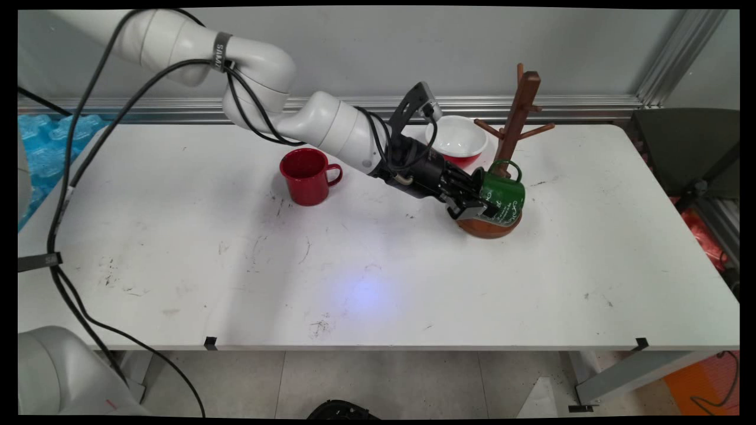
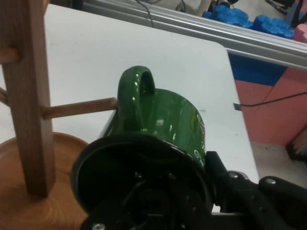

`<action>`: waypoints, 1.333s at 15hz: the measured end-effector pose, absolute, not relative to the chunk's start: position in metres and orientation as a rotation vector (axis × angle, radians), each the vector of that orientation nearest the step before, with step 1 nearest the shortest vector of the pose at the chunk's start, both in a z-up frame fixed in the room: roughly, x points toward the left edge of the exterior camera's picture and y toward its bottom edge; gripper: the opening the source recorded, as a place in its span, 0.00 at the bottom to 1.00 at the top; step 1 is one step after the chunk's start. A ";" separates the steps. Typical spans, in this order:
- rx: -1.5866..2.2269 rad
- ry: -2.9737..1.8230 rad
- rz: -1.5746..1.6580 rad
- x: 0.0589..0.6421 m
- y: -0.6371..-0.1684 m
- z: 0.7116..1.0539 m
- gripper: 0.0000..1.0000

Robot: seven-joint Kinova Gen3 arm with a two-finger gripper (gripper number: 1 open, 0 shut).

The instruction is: Place the picked object on the table

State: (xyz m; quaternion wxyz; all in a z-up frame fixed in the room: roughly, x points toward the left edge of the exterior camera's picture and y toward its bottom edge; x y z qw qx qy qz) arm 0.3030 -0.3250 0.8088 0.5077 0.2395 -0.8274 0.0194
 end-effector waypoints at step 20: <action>0.609 -2.231 0.074 0.365 -0.273 0.865 0.00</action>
